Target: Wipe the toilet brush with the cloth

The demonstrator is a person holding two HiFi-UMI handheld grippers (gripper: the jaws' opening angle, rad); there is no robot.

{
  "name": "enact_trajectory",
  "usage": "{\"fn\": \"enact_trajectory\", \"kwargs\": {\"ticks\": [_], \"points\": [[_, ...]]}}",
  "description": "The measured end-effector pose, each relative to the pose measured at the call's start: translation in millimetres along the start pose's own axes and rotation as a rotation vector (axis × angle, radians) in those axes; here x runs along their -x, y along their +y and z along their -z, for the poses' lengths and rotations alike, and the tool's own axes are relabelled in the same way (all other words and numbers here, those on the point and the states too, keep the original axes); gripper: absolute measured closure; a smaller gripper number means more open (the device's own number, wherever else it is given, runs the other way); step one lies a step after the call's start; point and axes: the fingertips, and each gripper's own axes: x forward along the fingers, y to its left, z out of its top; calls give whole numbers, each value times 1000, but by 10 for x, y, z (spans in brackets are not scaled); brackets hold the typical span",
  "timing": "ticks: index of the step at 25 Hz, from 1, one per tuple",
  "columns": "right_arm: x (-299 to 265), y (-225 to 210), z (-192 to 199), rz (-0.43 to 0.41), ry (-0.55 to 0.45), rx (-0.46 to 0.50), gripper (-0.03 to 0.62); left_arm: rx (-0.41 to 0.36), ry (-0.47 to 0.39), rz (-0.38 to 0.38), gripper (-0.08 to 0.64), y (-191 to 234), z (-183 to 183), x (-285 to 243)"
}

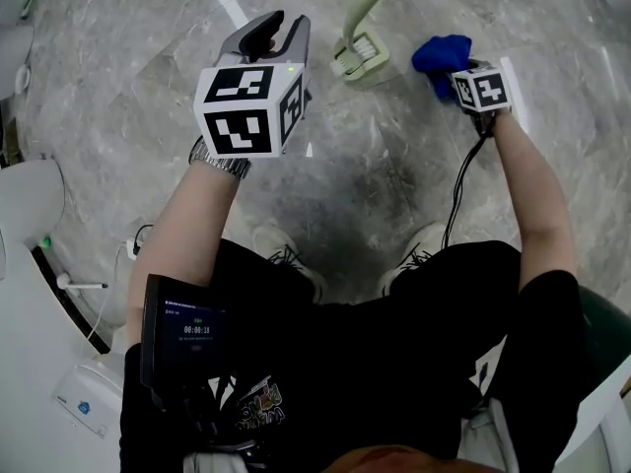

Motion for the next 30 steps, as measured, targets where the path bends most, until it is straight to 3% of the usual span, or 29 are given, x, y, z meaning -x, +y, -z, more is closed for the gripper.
{"fn": "enact_trajectory", "kwargs": {"ticks": [5, 8, 12, 14, 18, 23, 26, 30], "points": [[85, 125, 35, -7, -90, 28, 374, 20, -11, -14, 451, 19, -21, 13], [301, 163, 9, 8, -172, -3, 333, 96, 10, -33, 451, 40, 57, 41], [889, 208, -145, 54, -298, -116, 389, 241, 77, -22, 451, -101, 186, 217], [1248, 329, -202, 72, -325, -135, 588, 244, 97, 3, 454, -277, 211, 393], [1974, 673, -349, 58, -380, -193, 591, 165, 135, 23, 471, -695, 375, 782], [2870, 1257, -421, 10, -406, -382, 591, 201, 274, -45, 505, -1060, 753, 1476], [3340, 1562, -466, -25, -370, -420, 591, 260, 353, -42, 506, -1221, 651, 1972], [4001, 1906, -629, -61, -350, -408, 591, 233, 391, -25, 508, -1310, 224, 2639]]}}
